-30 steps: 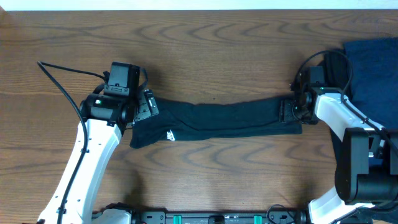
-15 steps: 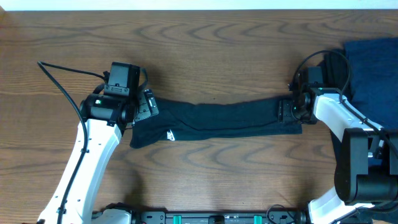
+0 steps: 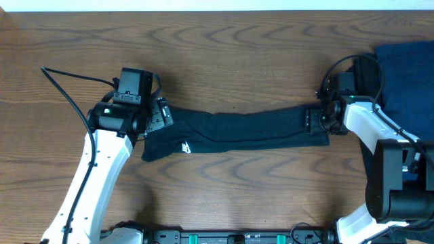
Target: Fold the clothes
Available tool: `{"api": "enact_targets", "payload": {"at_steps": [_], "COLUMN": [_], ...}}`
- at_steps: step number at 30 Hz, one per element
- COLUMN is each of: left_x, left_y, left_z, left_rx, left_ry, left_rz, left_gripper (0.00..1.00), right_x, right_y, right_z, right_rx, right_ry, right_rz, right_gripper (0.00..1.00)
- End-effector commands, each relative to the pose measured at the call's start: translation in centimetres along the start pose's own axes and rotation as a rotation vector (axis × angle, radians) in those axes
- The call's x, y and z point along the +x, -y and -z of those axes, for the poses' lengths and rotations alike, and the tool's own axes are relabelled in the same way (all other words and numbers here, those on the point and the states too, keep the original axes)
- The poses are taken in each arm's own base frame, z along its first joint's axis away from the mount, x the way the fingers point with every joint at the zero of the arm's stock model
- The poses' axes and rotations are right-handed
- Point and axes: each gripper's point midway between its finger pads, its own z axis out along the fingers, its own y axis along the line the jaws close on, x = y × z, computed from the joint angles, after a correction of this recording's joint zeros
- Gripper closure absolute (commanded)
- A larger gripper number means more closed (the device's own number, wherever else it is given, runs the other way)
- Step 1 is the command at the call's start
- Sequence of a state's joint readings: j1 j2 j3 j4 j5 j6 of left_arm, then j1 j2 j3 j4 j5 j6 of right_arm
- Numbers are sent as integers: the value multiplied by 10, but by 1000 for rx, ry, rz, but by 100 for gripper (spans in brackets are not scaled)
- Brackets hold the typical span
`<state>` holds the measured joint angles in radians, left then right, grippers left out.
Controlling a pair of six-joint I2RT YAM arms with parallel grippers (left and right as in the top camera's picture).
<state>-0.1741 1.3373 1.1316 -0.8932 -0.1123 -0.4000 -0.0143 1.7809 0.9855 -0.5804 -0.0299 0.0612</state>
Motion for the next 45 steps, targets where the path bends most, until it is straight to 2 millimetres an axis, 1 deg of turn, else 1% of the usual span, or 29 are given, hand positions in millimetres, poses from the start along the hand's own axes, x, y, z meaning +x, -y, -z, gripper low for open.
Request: {"api": "enact_targets", "payload": {"at_steps": [1,4,6,9,13,15,18,21,23,24,28,31,34,37,41,43,45], "left_x": [-1,-1,-1,-1,-1,-1,-1,-1,-1,-1,-1,-1,-1,-1,-1,-1,-1], "left_y": [-2,-2,-2,-2,-2,-2,-2,-2,-2,-2,-2,-2,-2,-2,-2,-2,-2], "left_z": [-1,-1,-1,-1,-1,-1,-1,-1,-1,-1,-1,-1,-1,-1,-1,-1,-1], "left_rx": [-17,-17,-17,-17,-17,-17,-17,-17,-17,-17,-17,-17,-17,-17,-17,-17,-17], "left_ry": [1,1,1,1,1,1,2,1,1,1,1,1,1,1,1,2,1], "left_rz": [3,3,3,3,3,3,3,3,3,3,3,3,3,3,3,3,3], "left_gripper": [2,2,2,2,2,2,2,2,2,2,2,2,2,2,2,2,2], "right_x": [2,2,1,2,4,4,4,4,3,3,1,-1,-5,-17,-34,-40,-44], "right_y": [1,1,1,7,13,15,19,21,21,21,22,26,32,38,36,28,15], "right_z": [2,2,2,1,1,0,0,1,1,1,1,2,9,24,56,74,90], "right_rx": [-3,-3,-2,27,44,46,48,49,49,49,49,51,53,58,53,30,-16], "right_ry": [5,5,6,6,2,0,1,1,3,5,13,20,18,33,41,36,30], "right_rz": [13,13,13,12,-2,-10,-21,-27,-35,-35,-36,-49,-68,-84,-84,-74,-60], "right_gripper": [29,32,41,49,50,58,74,85,97,99,99,99,99,99,99,99,99]}}
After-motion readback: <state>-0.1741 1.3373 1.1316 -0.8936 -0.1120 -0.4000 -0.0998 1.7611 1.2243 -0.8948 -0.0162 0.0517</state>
